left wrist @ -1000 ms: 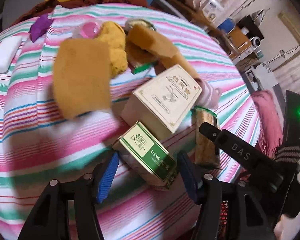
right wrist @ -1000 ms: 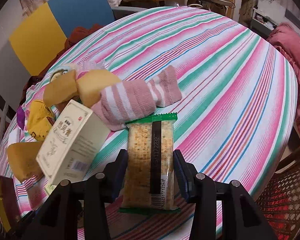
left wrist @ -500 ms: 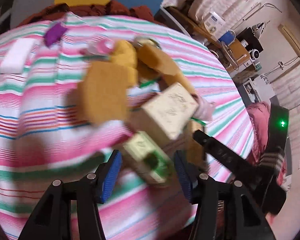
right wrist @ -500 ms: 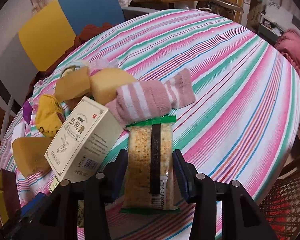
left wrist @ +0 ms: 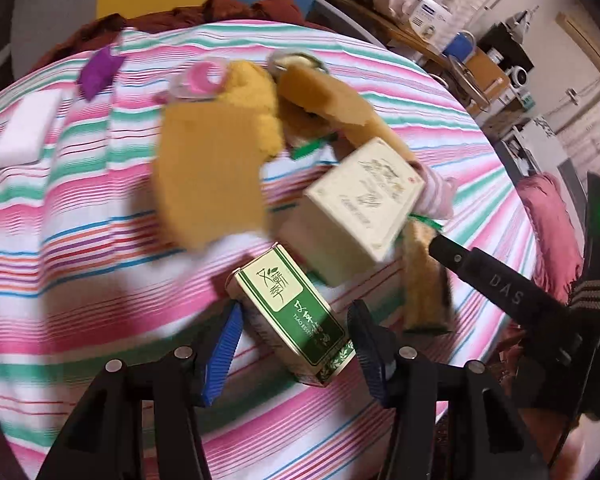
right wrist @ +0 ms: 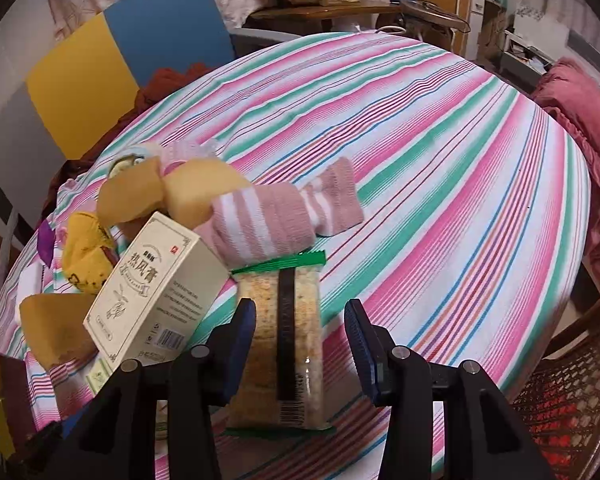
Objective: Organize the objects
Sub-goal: 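Lift the cracker snack with the right tool while the left tool lifts the green box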
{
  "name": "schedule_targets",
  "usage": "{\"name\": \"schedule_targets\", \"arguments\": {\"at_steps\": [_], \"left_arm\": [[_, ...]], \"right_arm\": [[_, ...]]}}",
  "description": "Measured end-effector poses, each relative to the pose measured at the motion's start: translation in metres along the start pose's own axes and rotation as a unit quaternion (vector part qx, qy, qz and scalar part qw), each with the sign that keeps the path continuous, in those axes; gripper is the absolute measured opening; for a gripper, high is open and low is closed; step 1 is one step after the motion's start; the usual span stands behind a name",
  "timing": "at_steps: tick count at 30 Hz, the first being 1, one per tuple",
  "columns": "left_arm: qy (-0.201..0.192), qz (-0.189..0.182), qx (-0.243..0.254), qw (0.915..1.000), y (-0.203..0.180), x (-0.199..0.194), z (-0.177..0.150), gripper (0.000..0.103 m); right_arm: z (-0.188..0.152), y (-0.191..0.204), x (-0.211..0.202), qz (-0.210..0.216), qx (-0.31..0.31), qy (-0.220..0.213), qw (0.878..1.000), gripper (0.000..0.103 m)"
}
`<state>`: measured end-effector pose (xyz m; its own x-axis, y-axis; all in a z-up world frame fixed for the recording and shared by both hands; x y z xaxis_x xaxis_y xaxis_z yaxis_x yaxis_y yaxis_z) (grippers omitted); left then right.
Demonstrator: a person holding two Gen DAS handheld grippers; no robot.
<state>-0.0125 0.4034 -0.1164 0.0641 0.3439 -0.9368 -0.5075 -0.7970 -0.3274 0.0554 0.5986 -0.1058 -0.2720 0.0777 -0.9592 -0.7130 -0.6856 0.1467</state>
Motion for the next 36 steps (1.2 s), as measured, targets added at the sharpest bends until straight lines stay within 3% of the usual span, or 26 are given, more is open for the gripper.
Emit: {"name": "schedule_targets", "arguments": {"at_steps": [3,8,10,11,14,24,30,36], "left_arm": [[-0.001,-0.01,-0.022,0.9997,0.004,-0.005,-0.002,0.052],[-0.002,-0.009,-0.03,0.9995,-0.014,0.002,0.011,0.055],[0.01,-0.002,-0.039,0.9992,-0.012,0.009,0.013,0.055],[0.022,-0.019,-0.054,0.9981,-0.008,0.013,0.011,0.055],[0.026,-0.028,-0.077,0.9963,-0.006,0.015,0.013,0.055],[-0.002,0.029,0.026,0.9992,0.003,0.006,-0.004,0.048],[-0.014,-0.009,0.035,0.9993,0.029,-0.004,-0.015,0.043],[-0.032,-0.008,0.051,0.9982,0.041,-0.019,-0.032,0.038]], "right_arm": [[-0.005,0.001,0.006,0.028,0.004,0.018,0.999,0.049],[-0.012,0.018,0.021,0.006,-0.033,0.049,0.998,0.063],[-0.012,0.018,0.022,-0.023,-0.042,0.046,0.998,0.049],[-0.011,0.015,0.021,-0.026,-0.038,0.044,0.998,0.045],[-0.009,0.006,0.018,-0.001,-0.009,0.04,0.999,0.044],[-0.006,0.009,0.019,0.038,-0.005,0.043,0.998,0.044],[-0.012,0.021,0.021,0.058,-0.022,0.05,0.997,0.044],[-0.022,0.03,0.018,0.08,-0.042,0.055,0.994,0.044]]}}
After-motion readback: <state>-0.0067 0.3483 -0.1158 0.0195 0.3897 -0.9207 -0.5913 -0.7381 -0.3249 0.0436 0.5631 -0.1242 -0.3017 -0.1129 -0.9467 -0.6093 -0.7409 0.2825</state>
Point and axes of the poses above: each gripper's, at about its wrist camera, not at the fingertips, and x roughly the way its jaws point, y to its left, z to its top, the point moved 6 cm from there along x, roughly the way its jaws point, and after that the axes turned 14 degrees about y, right-handed, at the moved point
